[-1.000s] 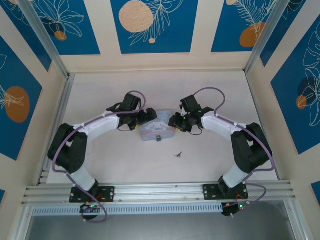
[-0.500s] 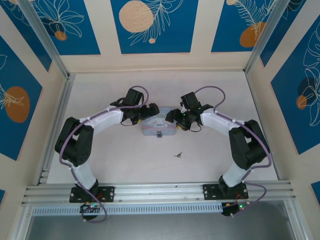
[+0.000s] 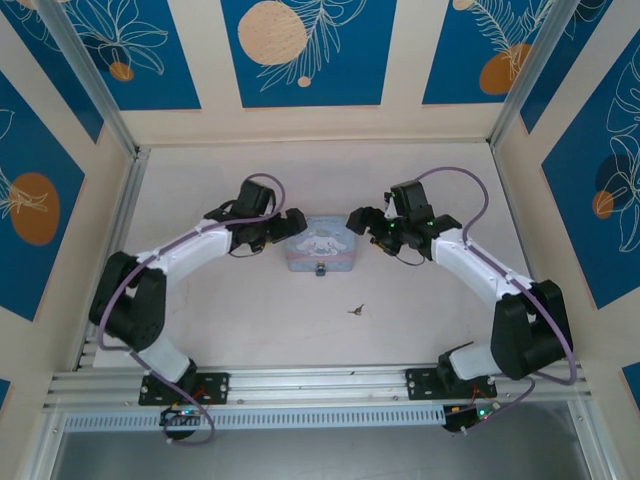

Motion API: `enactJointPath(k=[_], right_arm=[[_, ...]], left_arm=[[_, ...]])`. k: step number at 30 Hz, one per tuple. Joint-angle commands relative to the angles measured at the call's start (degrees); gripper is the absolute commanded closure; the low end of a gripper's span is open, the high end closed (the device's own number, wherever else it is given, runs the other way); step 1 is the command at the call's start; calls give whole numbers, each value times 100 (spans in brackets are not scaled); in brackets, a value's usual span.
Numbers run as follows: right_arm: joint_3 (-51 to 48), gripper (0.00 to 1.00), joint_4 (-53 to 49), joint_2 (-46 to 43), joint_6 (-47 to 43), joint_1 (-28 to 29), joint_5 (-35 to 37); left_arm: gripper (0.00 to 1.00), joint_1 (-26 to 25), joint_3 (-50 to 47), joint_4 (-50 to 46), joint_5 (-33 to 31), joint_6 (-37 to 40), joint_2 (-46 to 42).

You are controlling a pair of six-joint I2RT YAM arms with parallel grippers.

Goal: Unlock a padlock with a key

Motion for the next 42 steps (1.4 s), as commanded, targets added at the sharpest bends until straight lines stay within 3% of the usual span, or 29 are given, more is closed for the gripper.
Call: enactJointPath(k=[1,8,11,14,22,34,42], right_arm=[[-284,20,-528,-332,-118,90,73],[-1144,33,-1192,-998,-9,727,674],[-1482,50,-1235,-1182,-97,1111,992],[-1618,60,-1251,-1181,-540,1450,1236],[-1432,61,-1000,-669,-1595,1764,1031],[-905,62,-502,792,-1808,1851,997],[-1281,61,-381,729,-1734,1887,991]], left_arm=[[0,39,-322,-346,-296,305,-680],[0,-183,-1619,-350,-16,-185,-2025],[0,-518,-2251,26,-136,-595,-2488],[0,-785,-2589,322,-248,-903,-2575],[0,-907,-2162,61,-302,-739,-2100],[0,-900,-1988,-237,-446,-653,-2106],[0,-902,-1899,-201,-483,-714,-2006]])
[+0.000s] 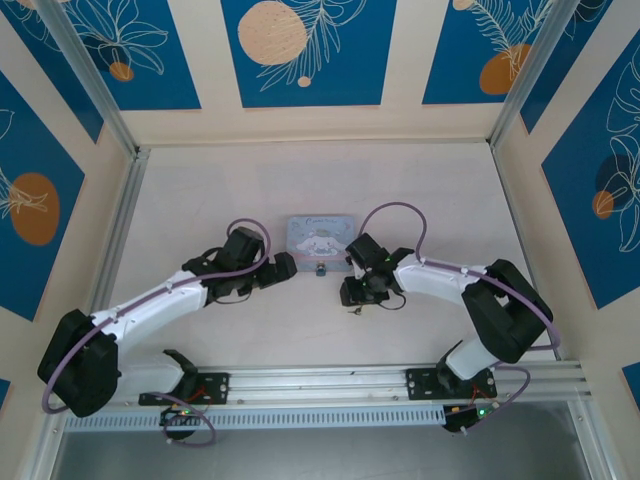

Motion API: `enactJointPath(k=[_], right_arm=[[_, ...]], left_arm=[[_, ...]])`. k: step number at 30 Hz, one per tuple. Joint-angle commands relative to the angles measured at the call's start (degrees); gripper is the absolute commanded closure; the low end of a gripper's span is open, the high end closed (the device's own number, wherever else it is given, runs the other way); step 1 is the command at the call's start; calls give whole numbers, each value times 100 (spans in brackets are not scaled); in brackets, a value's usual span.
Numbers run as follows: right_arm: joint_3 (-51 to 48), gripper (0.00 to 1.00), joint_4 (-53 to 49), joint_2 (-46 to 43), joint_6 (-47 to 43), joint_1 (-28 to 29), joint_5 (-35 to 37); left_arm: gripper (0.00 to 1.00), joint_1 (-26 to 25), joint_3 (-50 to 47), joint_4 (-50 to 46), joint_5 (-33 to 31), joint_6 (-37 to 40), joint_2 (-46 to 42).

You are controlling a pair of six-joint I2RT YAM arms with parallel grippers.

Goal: Unlock a padlock with a key

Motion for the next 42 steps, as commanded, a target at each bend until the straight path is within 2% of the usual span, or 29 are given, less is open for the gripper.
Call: enactJointPath(k=[1,8,13,20,25,28,31,38,42], right_arm=[[-237,61,19,-142,-11,88,-62],[-594,61,40,-482,212,316,-124],[-647,61,-220,-717,473,524,101],[-642,46,-597,-1158,871,729,464],[-384,44,-1022,-1676,1506,719,935],[-218,47,-1530,-1752,2202,663,1229],[-158,54,-1875,-1701,2968,635,1344],[-254,60,-1816,-1445,4178,803,1408],[-355,60,-1559,-1320,4426,853,1351]], left_arm=[[0,-37,186,-81,-144,-24,78],[0,-40,186,-72,-203,-45,154],[0,-33,203,-56,-249,-57,111],[0,-33,203,-26,-276,-35,112],[0,-39,195,48,-241,-66,202],[0,-36,211,83,-233,-58,225],[0,-37,247,103,-239,-14,254],[0,-32,326,208,-137,31,362],[0,-39,368,242,-74,70,412]])
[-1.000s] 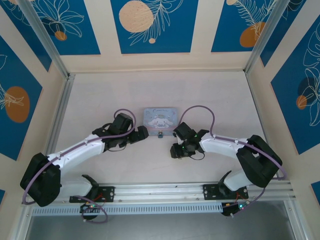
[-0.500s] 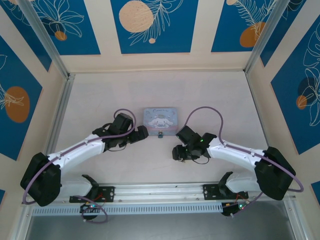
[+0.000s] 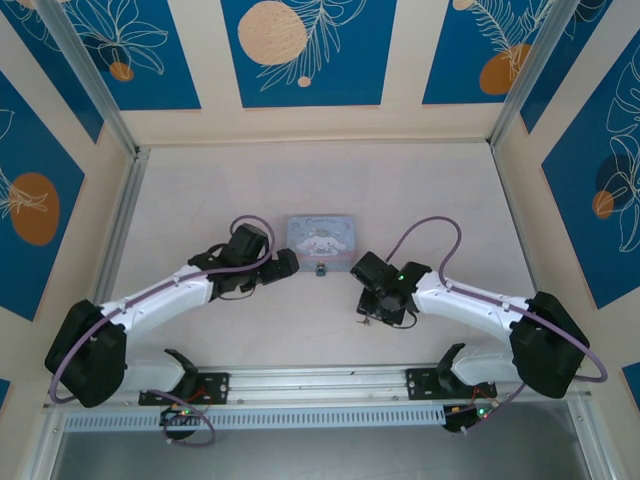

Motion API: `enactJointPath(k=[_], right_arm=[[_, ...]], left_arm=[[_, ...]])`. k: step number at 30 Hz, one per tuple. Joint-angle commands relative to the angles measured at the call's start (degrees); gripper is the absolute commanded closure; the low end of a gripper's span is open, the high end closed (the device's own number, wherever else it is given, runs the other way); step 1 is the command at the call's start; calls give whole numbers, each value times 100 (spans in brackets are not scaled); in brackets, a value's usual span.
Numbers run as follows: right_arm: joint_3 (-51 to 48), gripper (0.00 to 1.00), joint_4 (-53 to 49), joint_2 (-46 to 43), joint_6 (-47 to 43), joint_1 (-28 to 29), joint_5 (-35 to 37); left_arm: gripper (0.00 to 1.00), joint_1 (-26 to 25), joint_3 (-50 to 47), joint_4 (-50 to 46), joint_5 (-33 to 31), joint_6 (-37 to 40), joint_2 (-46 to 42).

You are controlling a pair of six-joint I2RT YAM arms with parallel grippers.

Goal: Unlock a padlock with a key

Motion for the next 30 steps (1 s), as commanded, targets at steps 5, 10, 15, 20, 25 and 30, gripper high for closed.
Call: enactJointPath(k=[5,10,15,20,25,30], right_arm=[[47,58,78,433,714,128,98],[168,57,2,777,874,243,158],[192,57,54,993,952,323,159],[220,59,123,1183,1013,355,200],[247,66,150,1321,1017,375,209],[195,80,185,1245,981,434,263]], left_arm=[[0,-27,216,166,189,100,158],[0,-29,229,271,296,127,232],[0,-30,231,297,358,168,267],[0,-29,217,308,400,206,267],[0,-25,208,301,434,209,260],[0,-27,226,283,437,218,253]])
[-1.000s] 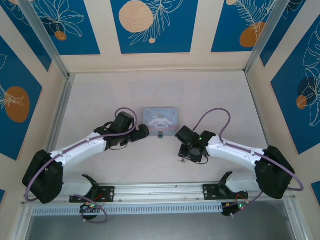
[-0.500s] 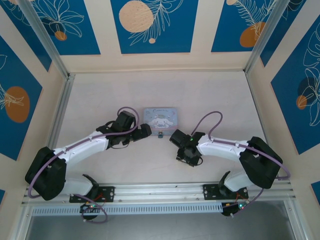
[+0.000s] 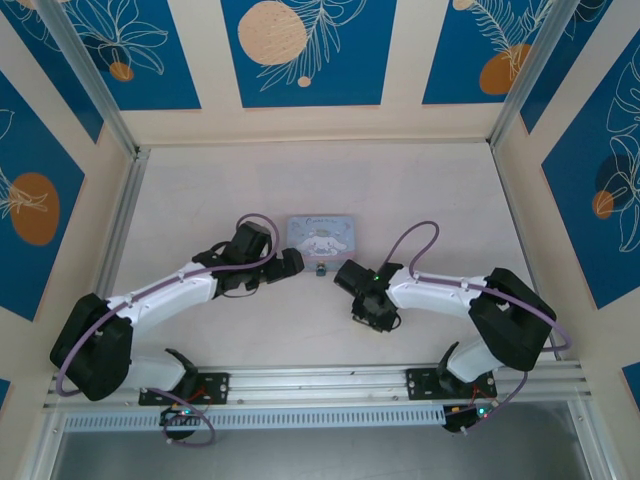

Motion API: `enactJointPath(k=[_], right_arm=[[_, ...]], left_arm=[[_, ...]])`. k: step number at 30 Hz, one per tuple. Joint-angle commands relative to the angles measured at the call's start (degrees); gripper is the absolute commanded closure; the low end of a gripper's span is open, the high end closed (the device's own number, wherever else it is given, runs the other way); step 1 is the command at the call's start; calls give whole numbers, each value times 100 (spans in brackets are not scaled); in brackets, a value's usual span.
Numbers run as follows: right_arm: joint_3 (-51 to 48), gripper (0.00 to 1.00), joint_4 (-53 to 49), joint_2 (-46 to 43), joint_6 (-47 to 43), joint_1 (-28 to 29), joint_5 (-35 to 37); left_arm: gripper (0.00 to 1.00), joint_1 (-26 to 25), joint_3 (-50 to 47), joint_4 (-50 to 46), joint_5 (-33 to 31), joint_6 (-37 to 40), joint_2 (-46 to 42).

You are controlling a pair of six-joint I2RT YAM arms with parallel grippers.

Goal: Unlock a padlock with a key

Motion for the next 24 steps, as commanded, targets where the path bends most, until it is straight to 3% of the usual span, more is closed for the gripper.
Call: enactJointPath(k=[1,6,18,24], right_arm=[[-52,83,195,49,73,71,128],[-110,100,235,-292,-266,70,234],[-229,100,484,-1621,-1218,-191,160],[-165,100,983,-2235,-1316,-711,-260]], left_arm=[[0,-26,167,60,90,87,40],[0,-29,239,-36,88,113,45],[0,-27,521,-247,361,146,-65],[0,-27,432,571,1221,-837,-54]])
